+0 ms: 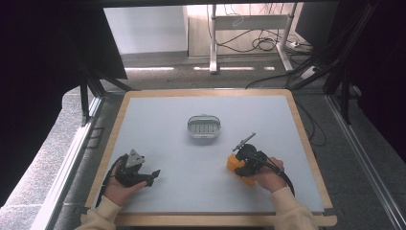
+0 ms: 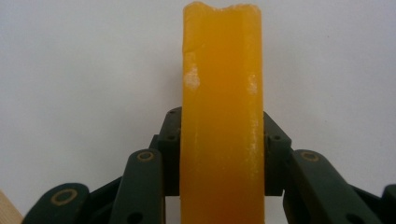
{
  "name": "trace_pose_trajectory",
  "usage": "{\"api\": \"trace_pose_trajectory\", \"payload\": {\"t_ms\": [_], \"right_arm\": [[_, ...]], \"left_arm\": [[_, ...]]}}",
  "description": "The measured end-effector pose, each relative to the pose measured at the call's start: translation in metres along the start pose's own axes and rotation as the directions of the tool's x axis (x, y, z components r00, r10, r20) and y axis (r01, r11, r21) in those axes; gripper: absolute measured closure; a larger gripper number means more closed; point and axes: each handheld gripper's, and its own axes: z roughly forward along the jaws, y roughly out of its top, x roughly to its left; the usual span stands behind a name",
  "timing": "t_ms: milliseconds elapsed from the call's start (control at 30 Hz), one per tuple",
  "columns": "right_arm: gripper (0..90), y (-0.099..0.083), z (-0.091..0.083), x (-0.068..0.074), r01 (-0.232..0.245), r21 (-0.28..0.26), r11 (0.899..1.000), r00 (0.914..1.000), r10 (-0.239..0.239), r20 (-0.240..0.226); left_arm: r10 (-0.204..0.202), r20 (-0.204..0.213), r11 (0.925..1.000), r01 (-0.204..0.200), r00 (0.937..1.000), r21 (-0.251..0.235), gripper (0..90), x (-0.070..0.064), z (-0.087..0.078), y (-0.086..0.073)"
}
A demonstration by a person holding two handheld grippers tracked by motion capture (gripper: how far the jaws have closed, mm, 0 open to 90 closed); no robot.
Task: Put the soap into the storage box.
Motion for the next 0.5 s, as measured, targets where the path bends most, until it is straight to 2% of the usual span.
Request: {"api": "trace_pose_trajectory", "payload": {"t_ms": [200,267,500], "right_arm": [[61.4,0.0,-0.002,0.001,0.005,-0.001,1.0,1.0,-0.005,0.008],[61.4,0.0,-0.009,0.001,0.003,-0.028,1.0,1.0,-0.003,0.003],[61.5,-0.001,-0.022,0.0,0.014,-0.063,0.998,0.9998,-0.013,0.015]], "left_arm": [[0.0,-0.001,1.0,0.0,1.0,-0.003,18.0,0.0,-0.001,0.0],[0.0,-0.001,1.0,0.0,1.0,0.0,18.0,0.001,-0.001,0.0],[0.0,0.0,1.0,0.0,1.0,-0.001,18.0,0.0,-0.001,0.0]]}}
